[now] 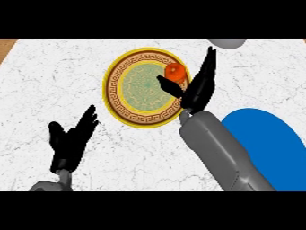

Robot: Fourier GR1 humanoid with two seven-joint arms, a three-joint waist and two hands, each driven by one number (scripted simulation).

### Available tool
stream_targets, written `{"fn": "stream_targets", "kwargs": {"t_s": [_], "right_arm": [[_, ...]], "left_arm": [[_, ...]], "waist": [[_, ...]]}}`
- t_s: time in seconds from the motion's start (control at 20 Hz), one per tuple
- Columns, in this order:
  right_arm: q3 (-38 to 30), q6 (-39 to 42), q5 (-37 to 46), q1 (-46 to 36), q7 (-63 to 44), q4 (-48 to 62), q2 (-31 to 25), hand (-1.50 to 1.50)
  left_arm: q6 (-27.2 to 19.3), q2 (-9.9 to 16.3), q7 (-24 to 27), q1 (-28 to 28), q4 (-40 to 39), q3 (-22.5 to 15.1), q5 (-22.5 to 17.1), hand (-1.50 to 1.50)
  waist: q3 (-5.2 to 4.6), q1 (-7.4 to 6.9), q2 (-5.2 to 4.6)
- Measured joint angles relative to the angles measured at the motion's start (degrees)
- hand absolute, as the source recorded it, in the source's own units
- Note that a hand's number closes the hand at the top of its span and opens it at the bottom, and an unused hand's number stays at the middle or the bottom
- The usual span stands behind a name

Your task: Pick the squash from the plate and place it in the plate

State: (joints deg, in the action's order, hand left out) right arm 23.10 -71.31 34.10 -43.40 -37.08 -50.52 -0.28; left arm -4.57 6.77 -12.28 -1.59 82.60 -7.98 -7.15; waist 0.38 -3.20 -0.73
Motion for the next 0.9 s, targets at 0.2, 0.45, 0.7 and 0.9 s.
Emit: {"fn": "stream_targets", "kwargs": {"t_s": [0.2, 0.45, 0.7, 0.9], "right_arm": [[4.4, -0.4, -7.2, 6.5, 5.7, -8.9, 0.1, -1.50], [10.1, 0.4, -13.7, 15.7, 13.4, -17.9, -0.3, -1.50], [13.3, 3.4, -13.6, 22.4, 15.8, -22.6, -1.1, -1.50], [16.1, 5.4, -8.5, 27.9, 13.6, -25.6, -1.0, -1.50]], "left_arm": [[0.8, 0.8, 0.4, 1.3, 0.6, 1.2, -0.9, 0.00], [0.3, 0.5, 0.5, 2.4, 1.2, 1.7, -0.4, 0.00], [0.4, 0.1, 1.3, 2.1, 0.0, 2.4, 0.1, 0.00], [0.5, 0.1, 1.2, 2.9, 1.0, 2.8, 0.2, 0.00]], "waist": [[0.01, 1.32, 0.41], [-0.08, 2.33, 0.67], [-0.04, 3.01, 0.95], [-0.14, 3.27, 1.05]]}}
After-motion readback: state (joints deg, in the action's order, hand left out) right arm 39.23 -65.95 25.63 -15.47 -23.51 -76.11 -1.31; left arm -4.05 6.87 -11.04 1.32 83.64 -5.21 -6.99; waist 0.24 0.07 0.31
